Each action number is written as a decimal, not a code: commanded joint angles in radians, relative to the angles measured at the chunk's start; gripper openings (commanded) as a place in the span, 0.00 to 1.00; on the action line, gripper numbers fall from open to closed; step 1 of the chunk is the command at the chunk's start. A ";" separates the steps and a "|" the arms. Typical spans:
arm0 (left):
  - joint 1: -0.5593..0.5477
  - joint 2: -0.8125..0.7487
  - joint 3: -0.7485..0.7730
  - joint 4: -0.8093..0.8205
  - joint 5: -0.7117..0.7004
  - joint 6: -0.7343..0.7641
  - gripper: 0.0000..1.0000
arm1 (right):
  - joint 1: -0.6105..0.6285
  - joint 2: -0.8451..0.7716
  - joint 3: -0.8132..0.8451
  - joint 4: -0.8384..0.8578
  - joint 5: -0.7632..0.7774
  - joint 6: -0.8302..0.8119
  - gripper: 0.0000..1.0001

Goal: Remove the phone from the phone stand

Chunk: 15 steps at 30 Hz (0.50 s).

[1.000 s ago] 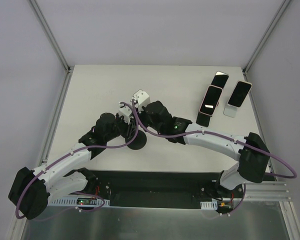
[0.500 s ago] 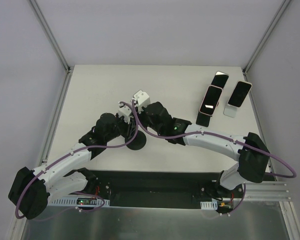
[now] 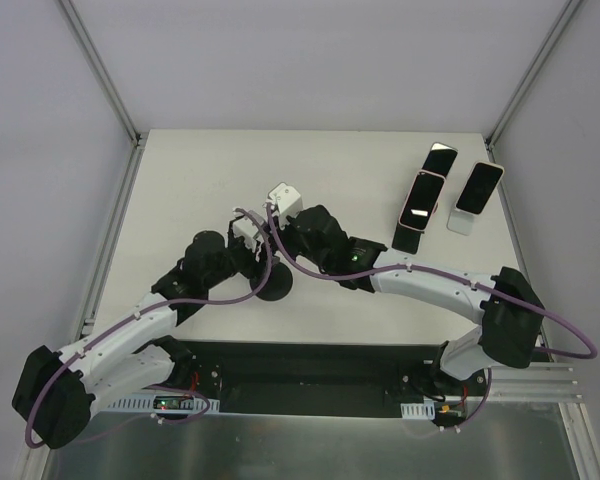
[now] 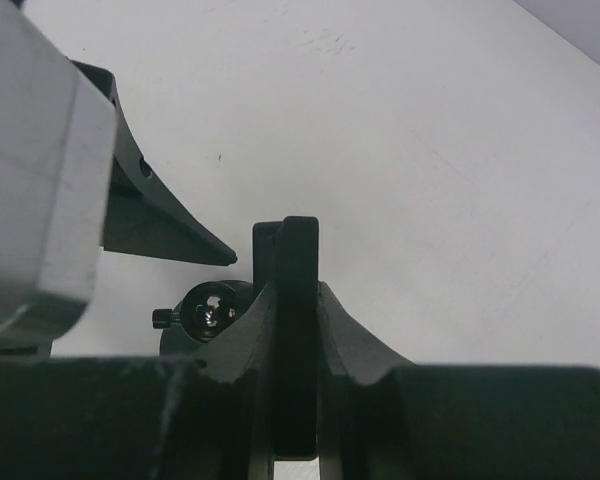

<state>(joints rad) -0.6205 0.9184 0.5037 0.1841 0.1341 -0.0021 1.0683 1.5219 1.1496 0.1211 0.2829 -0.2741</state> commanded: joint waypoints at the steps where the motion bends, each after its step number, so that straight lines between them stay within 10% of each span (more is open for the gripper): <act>1: 0.007 -0.038 -0.025 0.083 0.053 0.039 0.66 | -0.011 -0.046 -0.007 -0.034 0.021 -0.040 0.01; 15: 0.031 0.082 -0.041 0.252 0.110 0.057 0.56 | -0.010 -0.048 -0.013 -0.037 -0.005 -0.024 0.01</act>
<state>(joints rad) -0.6056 0.9665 0.4667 0.3389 0.2089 0.0326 1.0657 1.5135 1.1477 0.1062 0.2680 -0.2821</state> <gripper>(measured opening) 0.595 0.174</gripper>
